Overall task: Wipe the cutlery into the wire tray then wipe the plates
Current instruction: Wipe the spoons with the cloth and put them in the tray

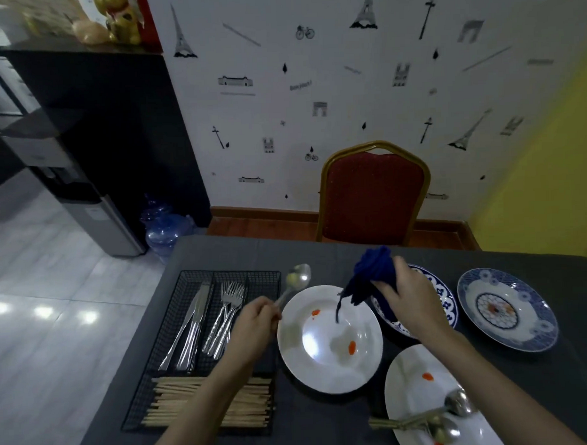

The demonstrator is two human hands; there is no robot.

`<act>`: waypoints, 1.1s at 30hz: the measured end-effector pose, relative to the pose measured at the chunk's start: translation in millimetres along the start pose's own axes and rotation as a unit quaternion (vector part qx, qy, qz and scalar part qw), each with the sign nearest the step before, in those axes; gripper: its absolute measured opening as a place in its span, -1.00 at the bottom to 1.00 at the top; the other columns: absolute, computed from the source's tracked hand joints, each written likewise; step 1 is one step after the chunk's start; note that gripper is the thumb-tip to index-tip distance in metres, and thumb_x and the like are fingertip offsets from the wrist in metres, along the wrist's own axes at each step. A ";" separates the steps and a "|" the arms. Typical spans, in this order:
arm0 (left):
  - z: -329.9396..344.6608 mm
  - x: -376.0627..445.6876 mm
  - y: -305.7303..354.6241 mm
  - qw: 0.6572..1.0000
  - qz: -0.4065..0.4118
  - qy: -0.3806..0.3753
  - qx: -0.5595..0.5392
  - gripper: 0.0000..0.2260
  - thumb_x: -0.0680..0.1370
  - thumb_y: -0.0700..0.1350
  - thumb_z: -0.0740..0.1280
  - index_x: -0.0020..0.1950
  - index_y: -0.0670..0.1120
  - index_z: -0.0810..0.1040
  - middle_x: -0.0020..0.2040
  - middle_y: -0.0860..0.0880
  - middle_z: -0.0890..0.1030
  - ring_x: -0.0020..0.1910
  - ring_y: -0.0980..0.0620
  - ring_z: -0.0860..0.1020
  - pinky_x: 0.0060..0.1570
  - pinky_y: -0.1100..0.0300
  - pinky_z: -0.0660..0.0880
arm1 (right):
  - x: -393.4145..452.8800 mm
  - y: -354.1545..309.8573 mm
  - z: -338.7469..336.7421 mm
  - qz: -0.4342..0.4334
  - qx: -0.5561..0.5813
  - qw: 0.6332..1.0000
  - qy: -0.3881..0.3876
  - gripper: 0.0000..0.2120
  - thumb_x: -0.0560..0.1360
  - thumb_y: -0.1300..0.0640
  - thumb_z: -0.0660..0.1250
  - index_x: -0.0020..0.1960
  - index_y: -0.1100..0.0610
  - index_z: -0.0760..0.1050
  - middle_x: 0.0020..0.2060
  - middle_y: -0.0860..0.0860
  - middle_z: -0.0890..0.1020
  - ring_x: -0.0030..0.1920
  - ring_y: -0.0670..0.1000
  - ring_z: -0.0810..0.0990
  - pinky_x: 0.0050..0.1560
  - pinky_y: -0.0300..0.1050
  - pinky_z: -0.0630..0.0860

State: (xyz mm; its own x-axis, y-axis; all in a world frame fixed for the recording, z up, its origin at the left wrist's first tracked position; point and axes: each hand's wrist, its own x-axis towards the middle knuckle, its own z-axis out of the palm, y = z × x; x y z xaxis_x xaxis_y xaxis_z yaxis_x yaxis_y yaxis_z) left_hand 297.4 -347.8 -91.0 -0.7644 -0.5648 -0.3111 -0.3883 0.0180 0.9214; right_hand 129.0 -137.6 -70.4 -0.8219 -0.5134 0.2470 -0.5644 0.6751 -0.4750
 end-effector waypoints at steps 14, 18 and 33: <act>8.7 60.3 -103.1 0.969 -0.102 0.046 0.220 -0.81 0.61 -0.24 0.17 0.01 -0.36 0.50 0.03 -0.31 0.59 -0.01 -0.24 0.55 -0.12 0.02 0.38 | -31.1 2.5 35.3 0.078 0.111 0.988 -0.078 -0.86 0.51 0.07 0.33 -0.01 0.05 0.39 -0.26 -0.10 0.56 -0.28 -0.16 0.52 -0.37 -0.25 0.31; 18.0 54.1 -103.6 0.919 -0.075 0.023 0.385 -0.77 0.56 -0.31 0.11 0.17 -0.31 0.44 0.19 -0.30 0.46 0.16 -0.30 0.46 0.14 -0.04 0.34 | -43.7 16.1 29.0 0.098 0.107 0.986 -0.081 -0.87 0.51 0.07 0.33 -0.02 0.06 0.40 -0.27 -0.10 0.57 -0.29 -0.13 0.53 -0.35 -0.16 0.42; 168.3 -8.8 -47.5 0.819 0.295 -0.226 0.437 -0.76 0.62 -0.12 0.13 0.09 -0.18 0.55 0.07 -0.16 0.53 0.07 -0.11 0.48 0.10 0.05 0.44 | -136.1 75.4 -35.4 0.248 0.124 0.960 0.050 -0.91 0.54 0.05 0.26 0.00 0.05 0.40 -0.19 -0.07 0.59 -0.24 -0.15 0.57 -0.27 -0.08 0.52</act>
State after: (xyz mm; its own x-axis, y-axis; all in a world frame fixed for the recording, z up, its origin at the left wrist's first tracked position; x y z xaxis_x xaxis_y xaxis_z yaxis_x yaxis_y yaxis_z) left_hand 235.9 -204.8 -171.2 -0.9874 0.1153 -0.1086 0.0485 0.8728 0.4856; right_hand 195.6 1.9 -109.9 -0.9949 -0.1003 0.0124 -0.0768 0.6706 -0.7378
